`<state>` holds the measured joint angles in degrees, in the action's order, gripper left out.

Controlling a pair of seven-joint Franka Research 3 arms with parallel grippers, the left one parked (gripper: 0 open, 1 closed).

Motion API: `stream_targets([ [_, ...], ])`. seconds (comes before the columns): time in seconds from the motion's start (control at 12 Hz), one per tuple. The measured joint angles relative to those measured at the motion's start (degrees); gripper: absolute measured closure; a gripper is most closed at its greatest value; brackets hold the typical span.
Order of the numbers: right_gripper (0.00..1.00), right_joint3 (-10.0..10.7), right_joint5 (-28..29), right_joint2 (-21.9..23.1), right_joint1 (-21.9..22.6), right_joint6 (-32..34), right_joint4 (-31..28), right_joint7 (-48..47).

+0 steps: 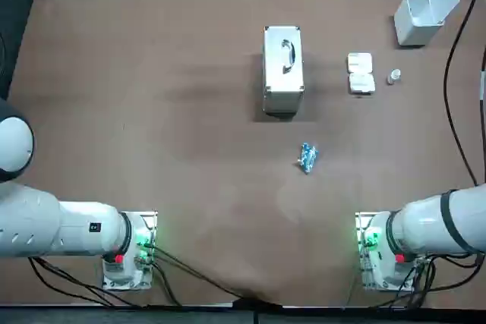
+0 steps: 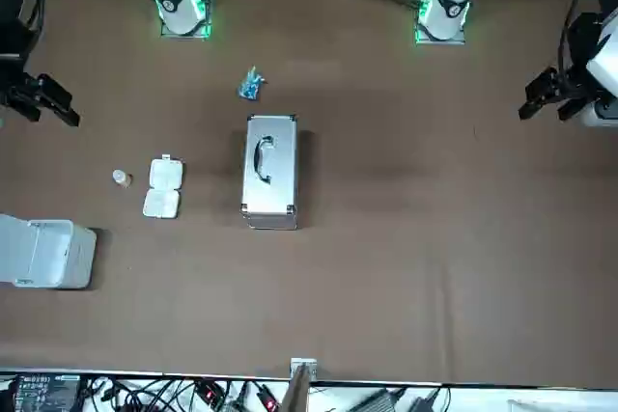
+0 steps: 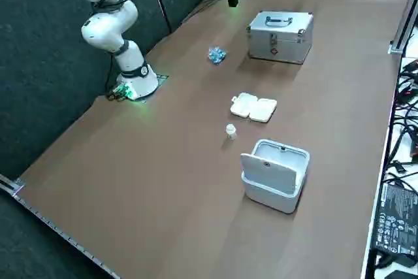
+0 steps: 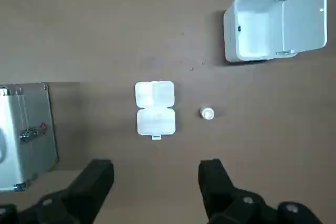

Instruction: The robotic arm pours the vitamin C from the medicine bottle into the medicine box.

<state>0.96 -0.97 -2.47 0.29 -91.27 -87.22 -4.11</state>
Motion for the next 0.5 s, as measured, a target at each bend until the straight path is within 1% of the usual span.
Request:
stream_targets([
  [0.33, 0.0, 0.0, -0.02, 0.09, -0.18, -0.04, -0.03, 0.19],
  [0.5, 0.0, 0.02, -0.02, 0.1, -0.91, -1.02, -0.09, 2.16],
])
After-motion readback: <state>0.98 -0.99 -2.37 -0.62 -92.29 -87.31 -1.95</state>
